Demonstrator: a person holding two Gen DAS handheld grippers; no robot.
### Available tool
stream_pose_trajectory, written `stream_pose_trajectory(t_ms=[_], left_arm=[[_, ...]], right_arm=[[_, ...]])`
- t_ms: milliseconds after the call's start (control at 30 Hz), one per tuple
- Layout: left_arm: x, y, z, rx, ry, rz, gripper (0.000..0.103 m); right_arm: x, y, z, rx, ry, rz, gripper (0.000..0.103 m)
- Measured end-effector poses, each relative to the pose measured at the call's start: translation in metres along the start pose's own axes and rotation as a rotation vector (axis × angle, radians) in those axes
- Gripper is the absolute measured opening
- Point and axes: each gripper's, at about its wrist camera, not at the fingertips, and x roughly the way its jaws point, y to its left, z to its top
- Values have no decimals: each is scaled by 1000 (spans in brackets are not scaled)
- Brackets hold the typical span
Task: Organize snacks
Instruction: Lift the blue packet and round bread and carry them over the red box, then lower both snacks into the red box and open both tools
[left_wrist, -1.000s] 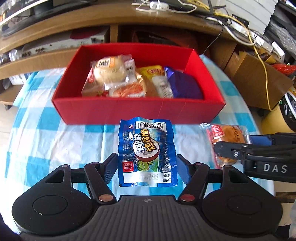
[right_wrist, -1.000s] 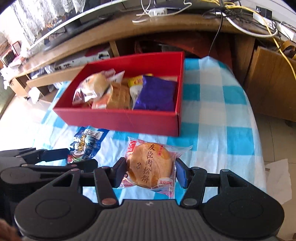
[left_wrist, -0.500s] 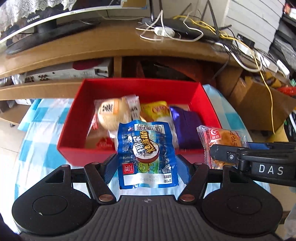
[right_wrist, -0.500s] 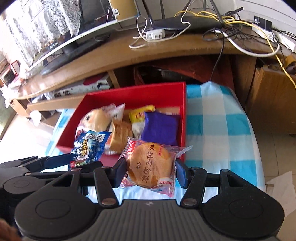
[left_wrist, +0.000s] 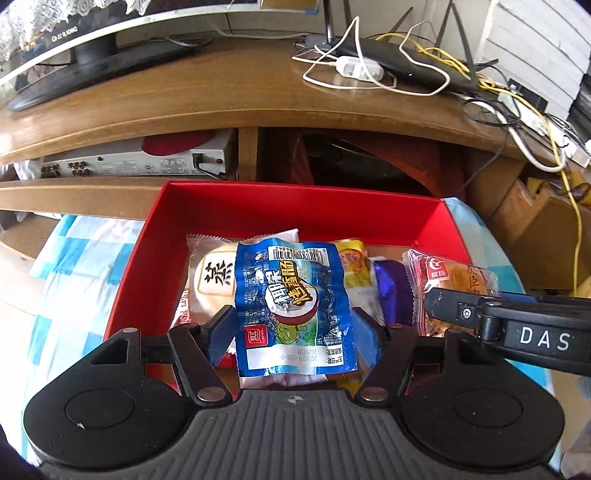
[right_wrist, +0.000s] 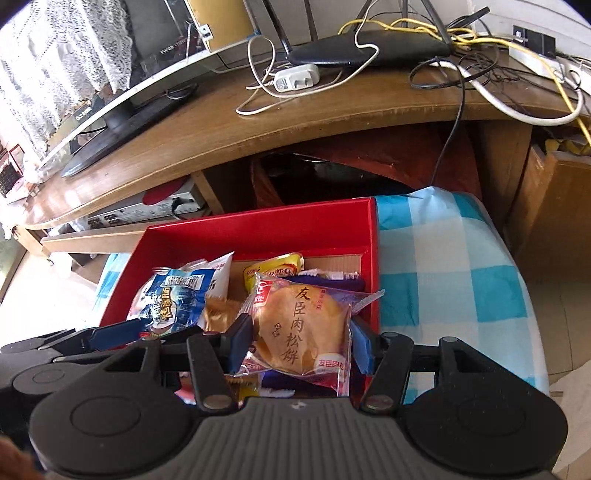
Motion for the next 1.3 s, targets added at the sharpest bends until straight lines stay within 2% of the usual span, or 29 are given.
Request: stream_pose_trajectory(t_ms=[267, 433, 633, 933, 1167, 1300], left_arm=[[21, 5, 5, 0, 20, 13, 73], [23, 3, 4, 19, 22, 32, 74], [15, 6, 3, 6, 13, 31, 81], [-8, 8, -1, 3, -26, 28, 86], [-26, 11, -11, -2, -43, 32, 89], [-40, 15, -19, -12, -61, 27, 94]], right_arm=[[19, 2, 6, -31, -9, -26, 78], [22, 1, 6, -38, -2, -15, 75], [13, 1, 6, -27, -17, -16, 76], [-8, 5, 1, -28, -46, -31, 78], [-30, 10, -8, -46, -76, -41, 78], [-43, 9, -17, -38, -82, -40, 80]])
